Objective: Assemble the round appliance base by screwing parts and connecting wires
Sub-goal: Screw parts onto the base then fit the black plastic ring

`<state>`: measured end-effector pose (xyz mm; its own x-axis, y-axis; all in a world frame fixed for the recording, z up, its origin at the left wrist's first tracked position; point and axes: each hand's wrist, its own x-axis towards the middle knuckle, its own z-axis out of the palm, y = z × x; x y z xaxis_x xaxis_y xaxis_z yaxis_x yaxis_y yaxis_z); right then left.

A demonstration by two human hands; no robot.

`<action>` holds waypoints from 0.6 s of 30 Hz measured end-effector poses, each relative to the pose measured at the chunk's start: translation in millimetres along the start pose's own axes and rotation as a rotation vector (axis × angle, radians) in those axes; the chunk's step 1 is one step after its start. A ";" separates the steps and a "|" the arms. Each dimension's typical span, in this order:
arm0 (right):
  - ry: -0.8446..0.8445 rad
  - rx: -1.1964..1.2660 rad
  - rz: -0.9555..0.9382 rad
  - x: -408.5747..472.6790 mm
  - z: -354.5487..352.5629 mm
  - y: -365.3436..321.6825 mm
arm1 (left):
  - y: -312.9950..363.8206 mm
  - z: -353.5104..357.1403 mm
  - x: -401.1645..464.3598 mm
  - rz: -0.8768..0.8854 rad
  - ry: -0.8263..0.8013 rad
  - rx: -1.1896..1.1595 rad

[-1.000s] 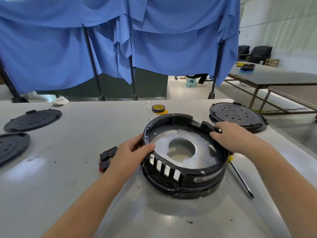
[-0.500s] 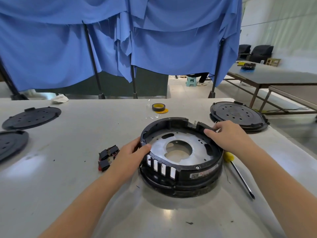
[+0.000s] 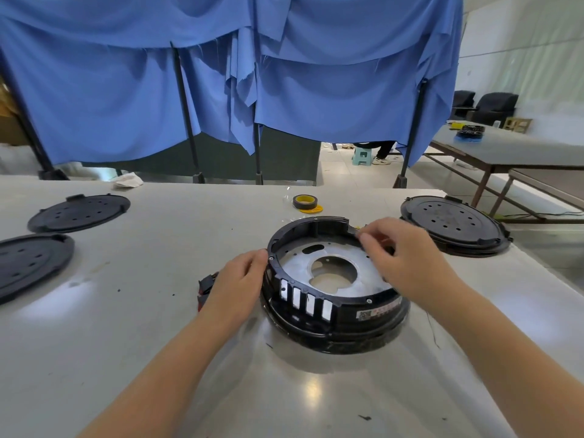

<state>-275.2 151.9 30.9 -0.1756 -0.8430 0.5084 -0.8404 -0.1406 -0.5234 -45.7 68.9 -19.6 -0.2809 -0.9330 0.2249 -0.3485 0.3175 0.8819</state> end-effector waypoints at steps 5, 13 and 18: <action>-0.163 -0.127 -0.254 -31.8 17.6 -35.2 | -3.5 -19.2 2.1 0.063 0.201 0.448; 0.010 -0.256 -0.383 -59.4 34.4 -14.6 | -18.6 -32.8 2.1 -0.258 0.096 1.134; -0.002 -0.183 -0.366 -60.5 31.7 -7.9 | -21.8 -28.9 6.8 -0.219 -0.018 0.980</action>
<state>-241.7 187.5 -17.4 0.1525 -0.7554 0.6373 -0.9248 -0.3365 -0.1776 -14.2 50.7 -25.3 -0.1328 -0.9875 0.0852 -0.9745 0.1458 0.1708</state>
